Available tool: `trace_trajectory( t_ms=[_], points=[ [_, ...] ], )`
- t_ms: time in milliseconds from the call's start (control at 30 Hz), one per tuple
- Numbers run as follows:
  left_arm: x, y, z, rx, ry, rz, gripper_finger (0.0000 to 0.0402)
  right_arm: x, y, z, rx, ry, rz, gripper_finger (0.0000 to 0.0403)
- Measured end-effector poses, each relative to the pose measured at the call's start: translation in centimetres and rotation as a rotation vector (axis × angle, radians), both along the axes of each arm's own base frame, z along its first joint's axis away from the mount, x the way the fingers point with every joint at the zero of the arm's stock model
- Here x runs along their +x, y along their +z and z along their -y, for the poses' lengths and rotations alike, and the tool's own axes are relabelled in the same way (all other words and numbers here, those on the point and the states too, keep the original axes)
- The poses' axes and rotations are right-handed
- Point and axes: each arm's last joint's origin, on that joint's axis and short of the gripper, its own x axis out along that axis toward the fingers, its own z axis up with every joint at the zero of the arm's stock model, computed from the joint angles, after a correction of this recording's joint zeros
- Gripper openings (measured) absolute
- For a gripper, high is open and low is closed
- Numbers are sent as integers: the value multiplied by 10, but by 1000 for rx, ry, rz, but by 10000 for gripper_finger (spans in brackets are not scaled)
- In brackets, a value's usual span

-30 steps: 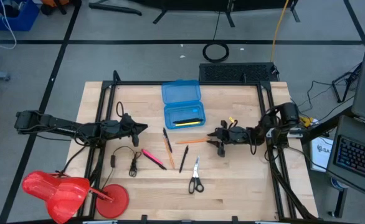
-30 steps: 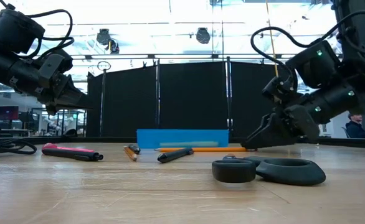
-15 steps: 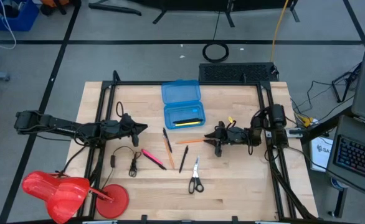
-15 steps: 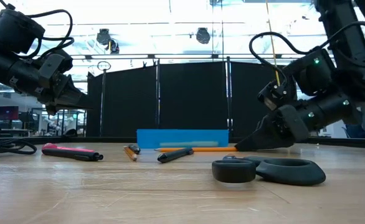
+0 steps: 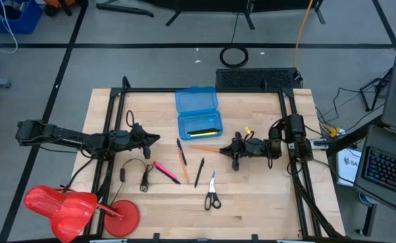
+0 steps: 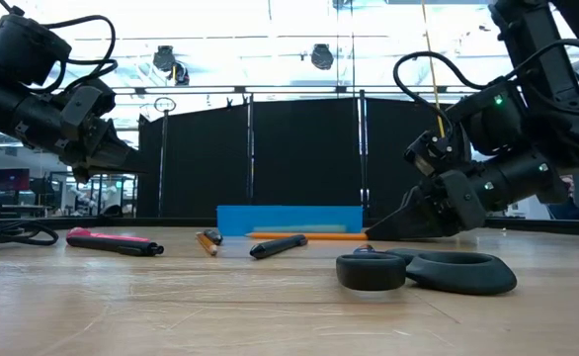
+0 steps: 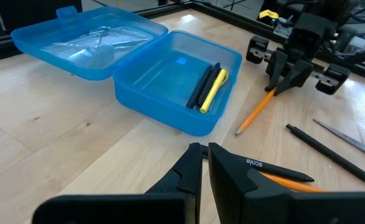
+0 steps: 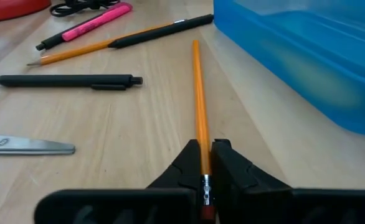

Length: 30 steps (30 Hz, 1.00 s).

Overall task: Pick & place school supplies into a supply box
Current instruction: Put the top orange pencil into the blue supply box

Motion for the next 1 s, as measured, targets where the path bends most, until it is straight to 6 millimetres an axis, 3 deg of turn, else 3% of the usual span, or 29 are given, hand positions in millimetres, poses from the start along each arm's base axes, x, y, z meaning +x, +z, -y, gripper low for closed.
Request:
trace_trajectory(
  t_ms=[1000],
  points=[
    [0,0,0,9,16,-2,31,9,20,-2,-40,77,180,10]
  ],
)
